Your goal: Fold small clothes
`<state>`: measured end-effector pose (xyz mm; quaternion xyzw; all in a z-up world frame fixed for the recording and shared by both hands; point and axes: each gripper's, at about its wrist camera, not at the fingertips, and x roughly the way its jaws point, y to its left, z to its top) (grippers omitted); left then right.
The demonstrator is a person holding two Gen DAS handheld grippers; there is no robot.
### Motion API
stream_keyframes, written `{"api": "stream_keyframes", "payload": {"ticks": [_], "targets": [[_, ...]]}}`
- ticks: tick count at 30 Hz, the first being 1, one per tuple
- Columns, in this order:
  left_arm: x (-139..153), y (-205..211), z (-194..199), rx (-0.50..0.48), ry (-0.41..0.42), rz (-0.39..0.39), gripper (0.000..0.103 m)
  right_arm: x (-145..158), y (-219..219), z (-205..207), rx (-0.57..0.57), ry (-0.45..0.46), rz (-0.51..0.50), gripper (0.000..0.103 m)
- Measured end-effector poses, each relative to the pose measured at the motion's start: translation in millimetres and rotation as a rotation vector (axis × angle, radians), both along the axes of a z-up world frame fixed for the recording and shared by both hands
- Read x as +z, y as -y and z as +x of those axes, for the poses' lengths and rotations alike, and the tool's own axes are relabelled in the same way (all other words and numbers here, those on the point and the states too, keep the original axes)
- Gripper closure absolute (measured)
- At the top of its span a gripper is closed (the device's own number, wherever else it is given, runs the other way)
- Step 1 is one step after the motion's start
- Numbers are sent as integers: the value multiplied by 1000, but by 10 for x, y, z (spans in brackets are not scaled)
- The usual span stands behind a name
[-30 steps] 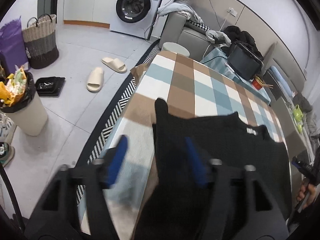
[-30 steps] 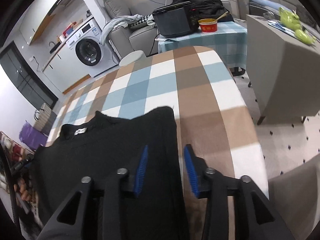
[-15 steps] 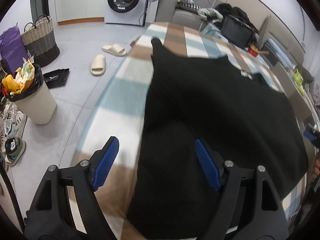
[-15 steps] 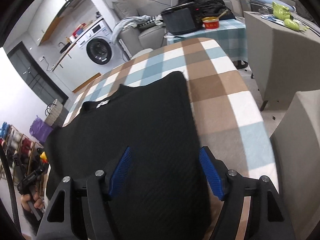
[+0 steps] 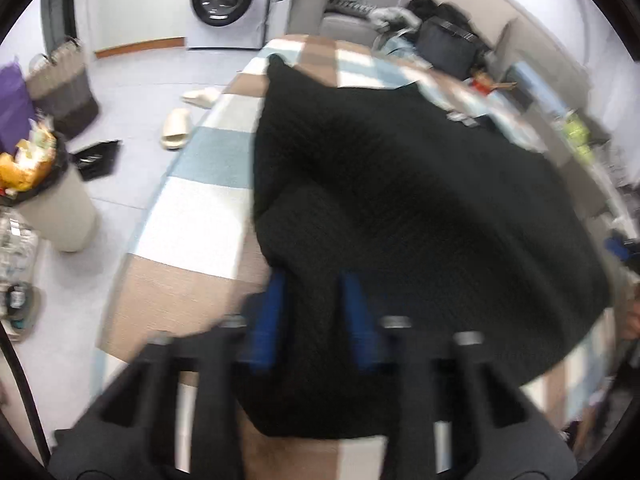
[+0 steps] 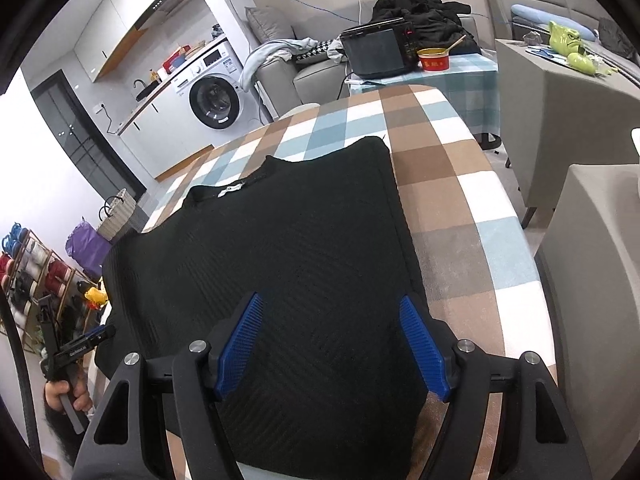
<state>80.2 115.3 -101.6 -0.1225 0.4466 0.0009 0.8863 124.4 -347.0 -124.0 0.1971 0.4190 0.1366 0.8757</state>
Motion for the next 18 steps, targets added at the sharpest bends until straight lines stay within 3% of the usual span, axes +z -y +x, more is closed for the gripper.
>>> {"api": "stream_keyframes", "payload": {"ticks": [2, 7, 12, 18], "targets": [[80, -7, -98, 13, 33, 20, 95, 9, 16, -15, -6, 2, 0, 30], [242, -85, -339, 13, 68, -19, 97, 8, 62, -93, -19, 5, -10, 30], [180, -127, -487, 9, 32, 0, 97, -115, 148, -140, -34, -31, -23, 30], [120, -197, -529, 21, 20, -37, 95, -290, 226, -190, -18, -83, 3, 30]]}}
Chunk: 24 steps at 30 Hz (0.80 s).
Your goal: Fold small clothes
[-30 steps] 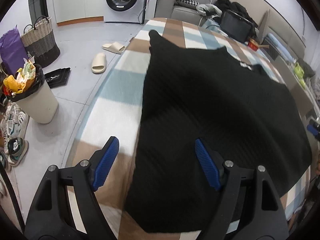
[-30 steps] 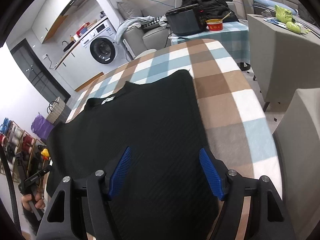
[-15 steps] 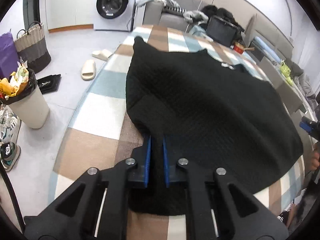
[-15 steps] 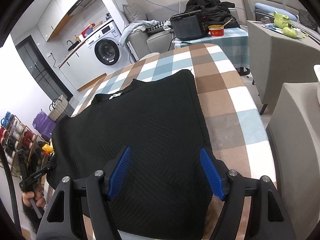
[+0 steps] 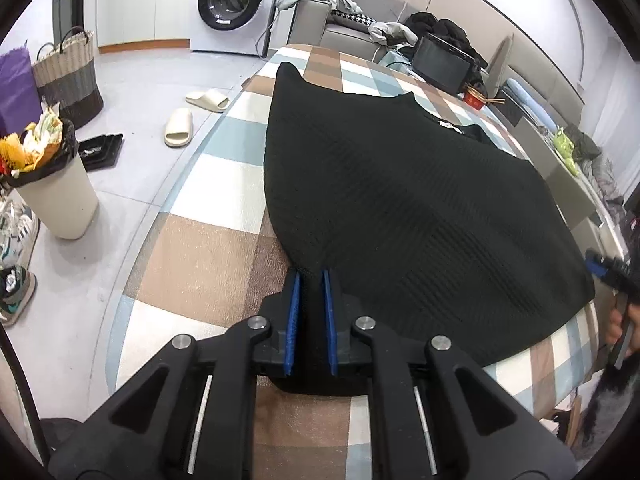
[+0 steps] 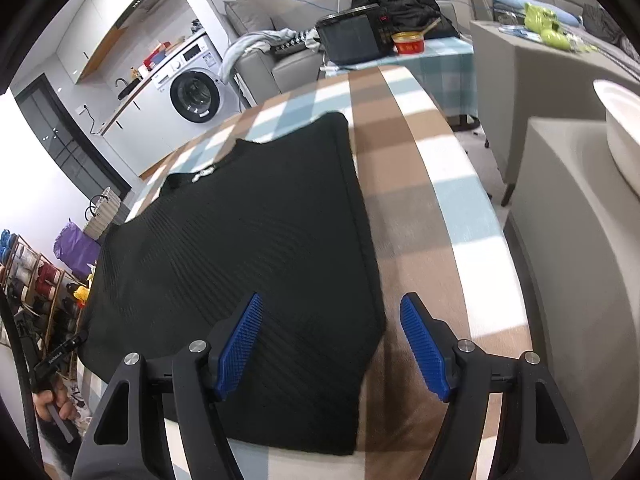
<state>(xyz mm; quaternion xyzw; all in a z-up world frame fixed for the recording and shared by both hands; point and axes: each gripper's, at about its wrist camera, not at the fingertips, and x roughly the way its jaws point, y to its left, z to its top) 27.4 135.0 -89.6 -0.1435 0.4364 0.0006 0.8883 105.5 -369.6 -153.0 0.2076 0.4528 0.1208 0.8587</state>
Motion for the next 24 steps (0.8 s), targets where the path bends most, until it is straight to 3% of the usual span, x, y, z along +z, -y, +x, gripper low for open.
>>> {"api": "stream_keyframes", "payload": {"ticks": [5, 6, 7, 9, 11, 14, 18, 21, 24], "targets": [[-33, -27, 33, 17, -12, -11, 85, -77, -75, -50, 68, -6, 38, 32], [-39, -36, 35, 18, -10, -14, 85, -85, -99, -53, 80, -4, 43, 41], [-47, -40, 40, 19, -10, -18, 85, -90, -125, -55, 89, -3, 46, 59], [-50, -50, 37, 19, -7, -22, 85, -38, -171, -77, 90, 39, 19, 83], [-52, -58, 29, 20, -8, -26, 85, 70, -184, -120, 105, 98, 31, 93], [-40, -73, 22, 21, -9, -22, 82, 220, -179, -221, 107, 148, -16, 93], [-19, -49, -14, 31, -22, 67, 60, 51, -171, -219, 88, 51, -114, 93], [23, -47, -50, 14, -16, 81, 59, -5, -122, -252, 93, 54, -77, 85], [13, -21, -70, -23, -27, 73, 59, -10, -66, -288, 98, 57, -20, 67]]}}
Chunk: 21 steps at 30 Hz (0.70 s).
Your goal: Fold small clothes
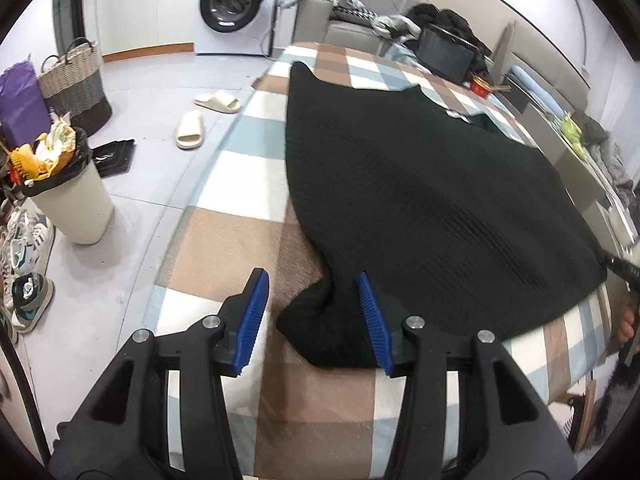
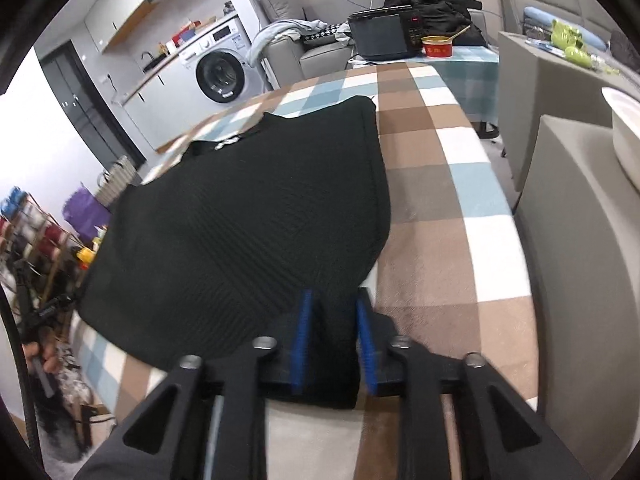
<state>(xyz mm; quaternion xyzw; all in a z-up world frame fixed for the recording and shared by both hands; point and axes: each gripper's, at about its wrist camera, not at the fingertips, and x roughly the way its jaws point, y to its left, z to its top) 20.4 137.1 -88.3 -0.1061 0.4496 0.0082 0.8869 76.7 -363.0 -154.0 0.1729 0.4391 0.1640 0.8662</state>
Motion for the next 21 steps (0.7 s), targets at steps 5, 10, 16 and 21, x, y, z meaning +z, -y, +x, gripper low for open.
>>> {"api": "stream_keyframes", "payload": {"ticks": [5, 10, 16, 21], "targets": [[-75, 41, -10, -30, -23, -2, 59, -14, -20, -82, 38, 12, 12, 64], [-55, -13, -94, -65, -25, -13, 59, -65, -59, -119, 49, -8, -12, 62], [85, -250, -225, -3, 34, 2, 54, -67, -40, -143, 50, -2, -17, 62], [22, -369, -206, 34, 16, -5, 54, -72, -36, -141, 48, -5, -14, 62]]}}
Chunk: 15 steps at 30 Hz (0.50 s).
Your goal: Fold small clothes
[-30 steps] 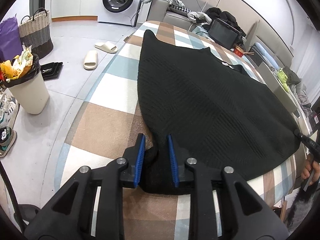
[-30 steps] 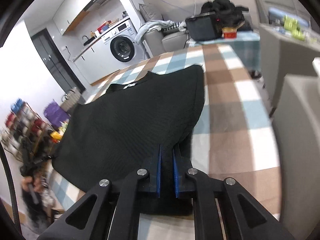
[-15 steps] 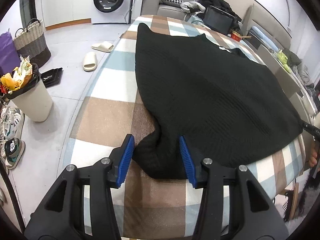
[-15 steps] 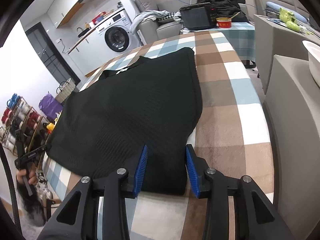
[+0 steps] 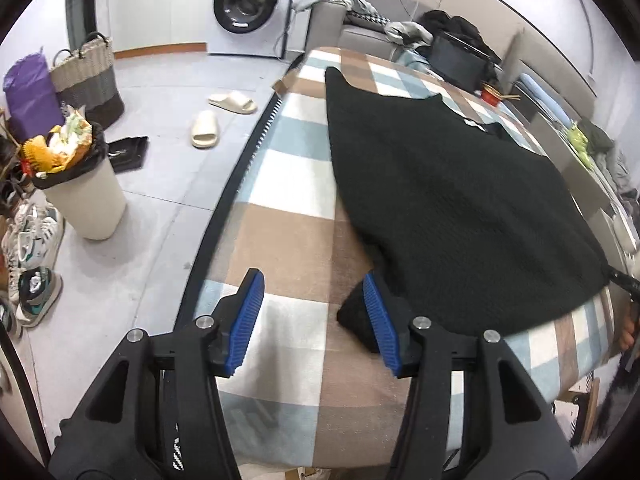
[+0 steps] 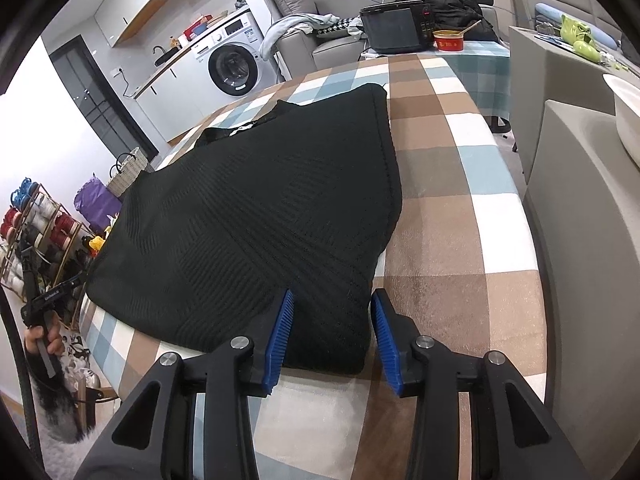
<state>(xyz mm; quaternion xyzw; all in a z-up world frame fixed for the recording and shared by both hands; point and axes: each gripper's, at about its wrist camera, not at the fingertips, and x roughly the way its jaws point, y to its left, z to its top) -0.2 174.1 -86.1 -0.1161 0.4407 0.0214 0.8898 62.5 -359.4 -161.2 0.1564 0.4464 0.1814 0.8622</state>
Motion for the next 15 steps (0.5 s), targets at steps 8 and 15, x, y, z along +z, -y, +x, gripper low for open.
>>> {"api": "stream_keyframes", "payload": {"ticks": [8, 15], "targets": [[-53, 282, 32, -106, 15, 29, 66, 6, -24, 26, 0, -3, -11, 62], [10, 299, -17, -131, 57, 29, 96, 23, -48, 52, -2, -5, -19, 62]]}}
